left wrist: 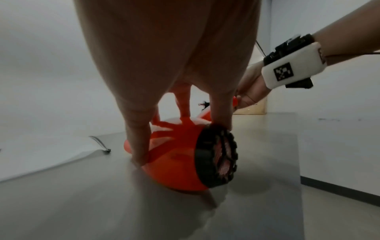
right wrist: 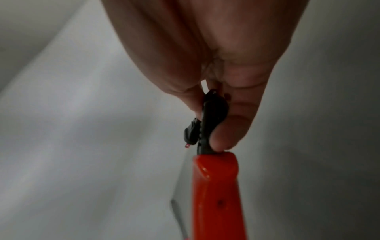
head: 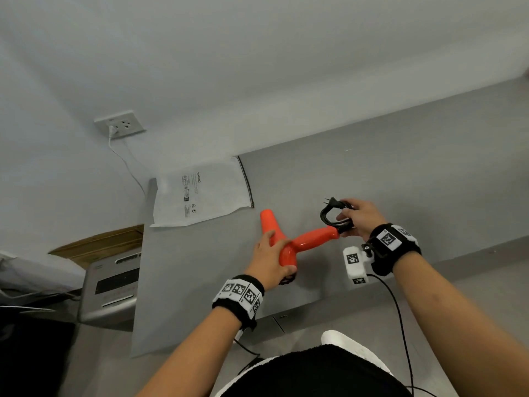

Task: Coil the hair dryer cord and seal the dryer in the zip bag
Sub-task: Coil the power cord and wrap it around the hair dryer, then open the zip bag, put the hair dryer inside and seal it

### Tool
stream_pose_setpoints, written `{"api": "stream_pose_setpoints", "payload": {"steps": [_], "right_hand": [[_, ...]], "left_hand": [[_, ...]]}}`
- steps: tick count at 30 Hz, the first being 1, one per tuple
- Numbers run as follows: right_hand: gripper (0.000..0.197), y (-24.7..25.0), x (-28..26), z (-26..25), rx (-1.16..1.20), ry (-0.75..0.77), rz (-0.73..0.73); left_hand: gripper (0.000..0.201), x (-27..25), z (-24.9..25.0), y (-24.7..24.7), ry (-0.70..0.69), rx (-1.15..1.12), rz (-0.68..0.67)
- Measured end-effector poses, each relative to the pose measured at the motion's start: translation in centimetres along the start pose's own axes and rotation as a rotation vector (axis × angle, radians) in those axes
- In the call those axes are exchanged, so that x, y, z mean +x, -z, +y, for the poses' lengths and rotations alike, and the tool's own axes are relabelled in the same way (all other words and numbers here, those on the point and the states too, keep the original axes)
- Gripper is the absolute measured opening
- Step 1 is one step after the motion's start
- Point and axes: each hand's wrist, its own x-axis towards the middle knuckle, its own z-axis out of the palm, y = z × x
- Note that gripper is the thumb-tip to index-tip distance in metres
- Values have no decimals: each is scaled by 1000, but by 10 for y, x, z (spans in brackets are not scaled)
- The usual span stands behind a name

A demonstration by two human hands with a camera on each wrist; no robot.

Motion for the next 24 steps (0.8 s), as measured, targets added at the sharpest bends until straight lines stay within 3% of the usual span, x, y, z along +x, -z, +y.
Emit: {"api": "stream_pose_setpoints", "payload": {"steps": [7,13,19,24], "right_hand": [[38,12,29,57,-118,-103,93],[45,11,18,54,-825,67,122],[32,-5,-7,56,-1135,193,179],[23,-20,-23,56,-1146,333,85]], "left_hand": [[75,12,12,-8,-29,172,1],[74,18,18,-9,-42,261,-15],[78,22,10,-8,-65,259,-18],[71,29,9,-3,-60,258,-9]]}}
